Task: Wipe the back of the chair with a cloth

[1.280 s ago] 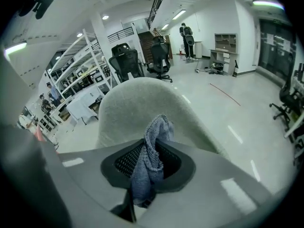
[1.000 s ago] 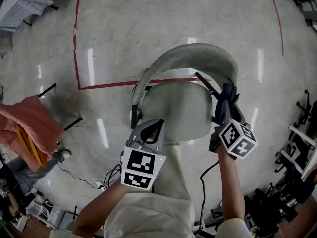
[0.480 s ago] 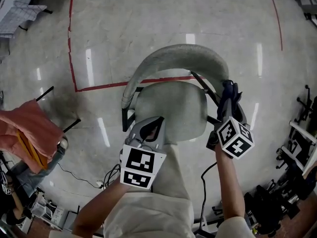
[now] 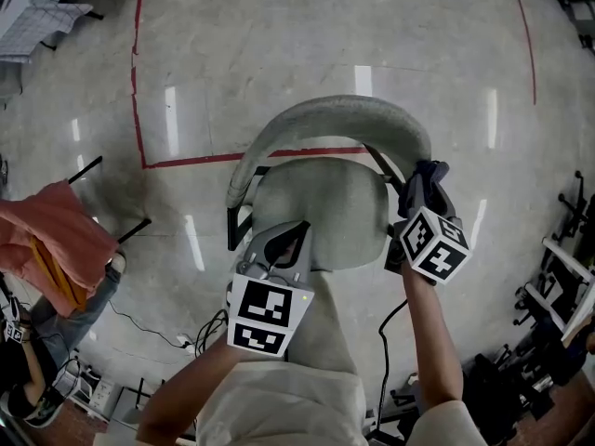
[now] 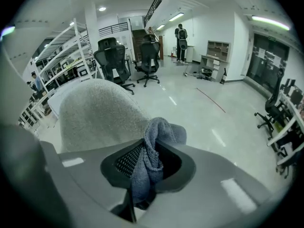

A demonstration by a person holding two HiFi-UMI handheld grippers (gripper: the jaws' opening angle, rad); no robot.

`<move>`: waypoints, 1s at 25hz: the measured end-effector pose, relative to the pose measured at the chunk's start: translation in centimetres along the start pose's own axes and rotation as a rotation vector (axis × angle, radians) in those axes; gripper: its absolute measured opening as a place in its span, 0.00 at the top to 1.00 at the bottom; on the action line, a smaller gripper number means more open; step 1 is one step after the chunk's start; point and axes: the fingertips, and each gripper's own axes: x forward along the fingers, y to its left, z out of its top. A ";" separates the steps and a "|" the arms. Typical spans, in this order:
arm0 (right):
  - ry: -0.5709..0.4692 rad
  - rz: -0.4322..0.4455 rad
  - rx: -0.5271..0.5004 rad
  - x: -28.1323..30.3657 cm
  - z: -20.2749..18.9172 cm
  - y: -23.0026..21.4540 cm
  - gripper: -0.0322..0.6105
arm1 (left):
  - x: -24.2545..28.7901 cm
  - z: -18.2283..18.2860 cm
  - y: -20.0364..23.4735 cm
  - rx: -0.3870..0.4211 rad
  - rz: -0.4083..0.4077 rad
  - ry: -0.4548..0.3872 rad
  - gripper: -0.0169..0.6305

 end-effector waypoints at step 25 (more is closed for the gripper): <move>-0.018 0.163 -0.126 4.5 1.5 9.2 0.83 | -0.7 -0.6 3.8 -0.126 0.082 -0.043 0.97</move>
